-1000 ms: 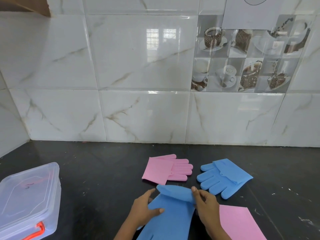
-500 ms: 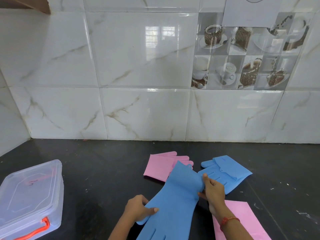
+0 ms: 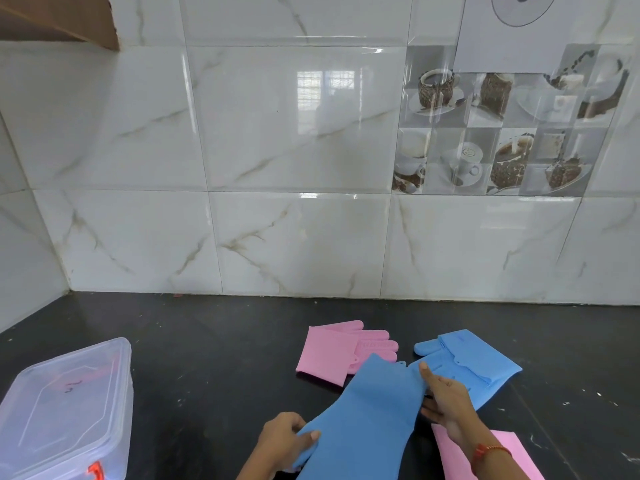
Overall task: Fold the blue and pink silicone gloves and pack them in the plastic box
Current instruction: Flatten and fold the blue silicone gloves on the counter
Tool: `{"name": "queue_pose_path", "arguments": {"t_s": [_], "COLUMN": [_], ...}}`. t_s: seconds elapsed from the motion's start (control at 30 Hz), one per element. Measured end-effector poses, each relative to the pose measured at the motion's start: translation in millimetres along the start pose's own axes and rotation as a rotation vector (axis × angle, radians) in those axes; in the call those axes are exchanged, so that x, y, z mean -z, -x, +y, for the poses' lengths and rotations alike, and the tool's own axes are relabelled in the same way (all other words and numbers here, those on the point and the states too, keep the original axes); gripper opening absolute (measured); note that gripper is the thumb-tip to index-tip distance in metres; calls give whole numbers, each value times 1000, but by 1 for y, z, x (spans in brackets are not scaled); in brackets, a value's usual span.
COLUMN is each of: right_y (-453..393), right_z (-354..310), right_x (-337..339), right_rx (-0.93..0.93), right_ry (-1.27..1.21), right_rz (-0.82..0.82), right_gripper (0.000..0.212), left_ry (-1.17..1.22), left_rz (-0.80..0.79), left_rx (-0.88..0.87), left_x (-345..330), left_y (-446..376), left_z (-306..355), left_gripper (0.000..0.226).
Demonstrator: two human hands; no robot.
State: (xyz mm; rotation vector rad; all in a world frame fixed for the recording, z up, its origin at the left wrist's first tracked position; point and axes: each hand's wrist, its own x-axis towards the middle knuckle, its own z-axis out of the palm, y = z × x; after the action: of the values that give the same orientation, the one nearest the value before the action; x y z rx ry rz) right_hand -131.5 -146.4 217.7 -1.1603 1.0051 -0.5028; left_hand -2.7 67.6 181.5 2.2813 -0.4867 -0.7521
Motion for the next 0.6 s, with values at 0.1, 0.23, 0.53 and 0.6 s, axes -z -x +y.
{"name": "queue_pose_path", "arguments": {"t_s": [0.1,0.23,0.53,0.6], "right_y": [-1,-5,-1,0], "right_z": [1,5,13,17], "right_x": [6,12,26,28], "right_rx": [-5,-81,-121,-125], "right_ry": [35,46,140,160], "right_rz": [-32,-64,-11,-16], "right_gripper": [22,8,21,19], "left_ry": [33,36,2,-15], "left_rz": [-5,14,71,107], "left_rx": [-2,-24,-55,-72], "left_x": [2,6,11,10], "left_y": [-4,-7,-18,-20], "left_z": [3,8,16,17], "left_gripper": [18,16,19,20]}}
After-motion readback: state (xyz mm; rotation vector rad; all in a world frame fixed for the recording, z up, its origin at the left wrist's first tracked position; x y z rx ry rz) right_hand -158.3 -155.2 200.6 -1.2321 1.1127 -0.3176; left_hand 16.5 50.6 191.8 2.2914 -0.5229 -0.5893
